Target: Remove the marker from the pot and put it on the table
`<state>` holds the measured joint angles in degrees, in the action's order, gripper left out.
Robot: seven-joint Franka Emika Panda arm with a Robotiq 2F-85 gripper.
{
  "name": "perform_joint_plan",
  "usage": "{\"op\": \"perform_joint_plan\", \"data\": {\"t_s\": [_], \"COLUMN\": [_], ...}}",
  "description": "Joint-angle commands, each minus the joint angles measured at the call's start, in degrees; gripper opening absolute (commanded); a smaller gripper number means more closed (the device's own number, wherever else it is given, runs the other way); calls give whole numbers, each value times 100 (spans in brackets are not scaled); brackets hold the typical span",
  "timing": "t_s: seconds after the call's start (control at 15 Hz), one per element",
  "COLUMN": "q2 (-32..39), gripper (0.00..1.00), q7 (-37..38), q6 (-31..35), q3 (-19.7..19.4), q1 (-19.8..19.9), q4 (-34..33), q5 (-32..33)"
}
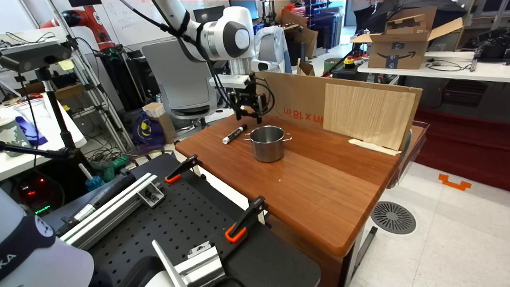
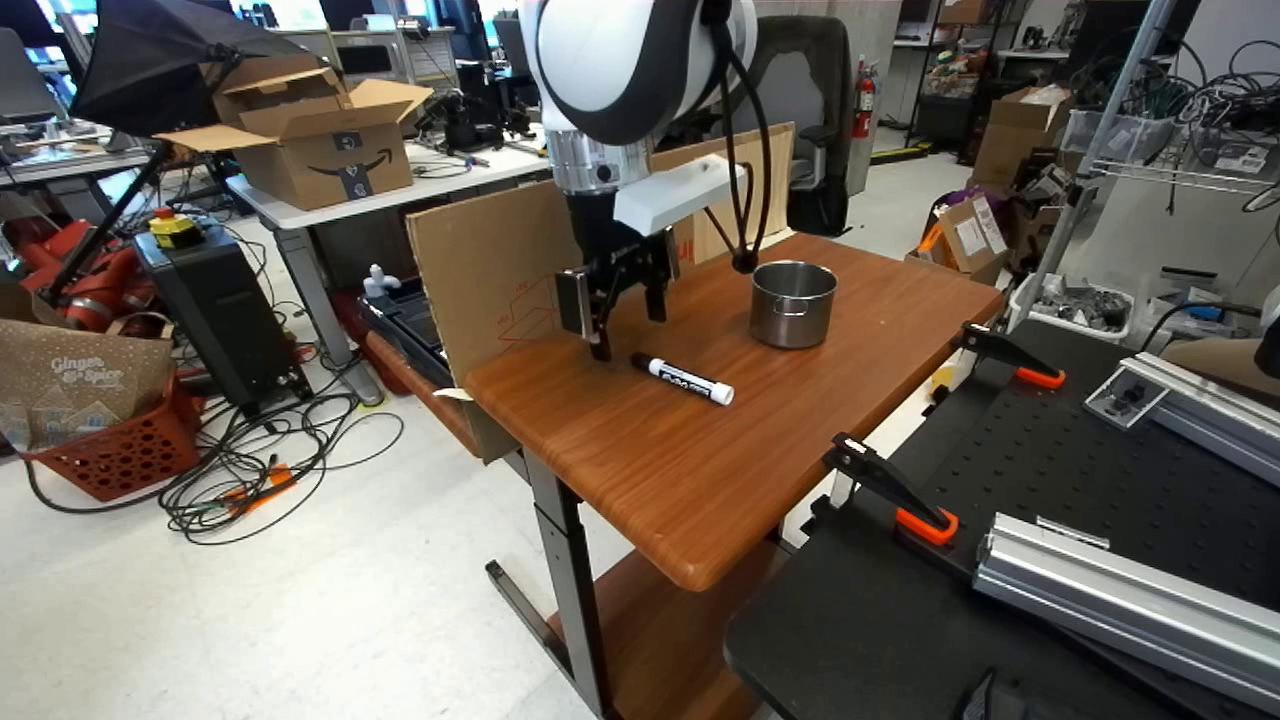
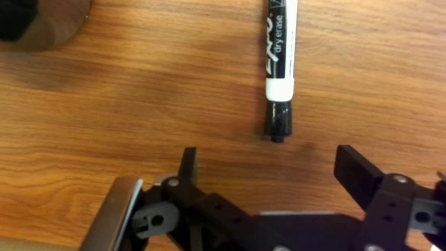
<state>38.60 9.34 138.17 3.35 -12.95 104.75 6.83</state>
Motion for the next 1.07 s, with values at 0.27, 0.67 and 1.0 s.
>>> {"op": "perform_joint_plan", "data": {"t_s": [0.27,0.67,1.0], "q2": [-1293,-1989,-2203], "gripper": [100,100,100], "q7": [100,31,32], "q6": [-73,-133,-153], "q3": [-33,168,197], "q1": [-53,41,52], "q4": [940,1357,1605], "q5": [89,18,20]}}
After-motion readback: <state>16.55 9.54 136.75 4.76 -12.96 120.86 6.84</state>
